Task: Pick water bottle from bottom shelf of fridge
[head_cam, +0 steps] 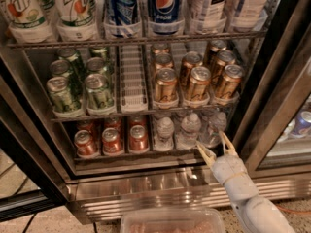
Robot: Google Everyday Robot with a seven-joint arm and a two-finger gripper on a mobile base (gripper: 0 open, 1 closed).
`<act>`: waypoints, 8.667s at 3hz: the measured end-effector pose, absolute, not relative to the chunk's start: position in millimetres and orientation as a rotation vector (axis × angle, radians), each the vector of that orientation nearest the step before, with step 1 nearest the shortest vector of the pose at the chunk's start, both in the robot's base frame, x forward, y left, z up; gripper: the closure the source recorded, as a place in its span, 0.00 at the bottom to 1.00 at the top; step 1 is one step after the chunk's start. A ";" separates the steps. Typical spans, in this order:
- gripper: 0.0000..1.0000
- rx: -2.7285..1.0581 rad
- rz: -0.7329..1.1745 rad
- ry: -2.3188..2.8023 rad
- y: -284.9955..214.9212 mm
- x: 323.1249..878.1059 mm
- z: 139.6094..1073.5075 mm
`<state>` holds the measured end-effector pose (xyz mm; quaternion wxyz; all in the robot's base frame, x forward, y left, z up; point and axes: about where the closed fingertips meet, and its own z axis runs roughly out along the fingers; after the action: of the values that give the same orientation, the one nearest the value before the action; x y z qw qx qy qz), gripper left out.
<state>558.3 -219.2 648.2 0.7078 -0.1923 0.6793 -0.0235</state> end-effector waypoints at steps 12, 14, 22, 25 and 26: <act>0.43 -0.515 -0.177 1.476 -231.8 520.6 645.9; 0.43 -0.485 -0.231 1.451 -237.0 541.3 649.2; 0.45 -0.398 -0.273 1.461 -240.0 587.1 647.6; 0.42 -0.387 -0.293 1.473 -245.0 594.4 645.9; 0.41 -0.385 -0.297 1.476 -245.1 598.1 646.0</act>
Offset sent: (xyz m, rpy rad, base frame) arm 0.0167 -0.0533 -0.0261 -0.0151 -0.0450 -0.2330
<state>598.1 -245.1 646.0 0.7131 -0.1736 0.6658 -0.1342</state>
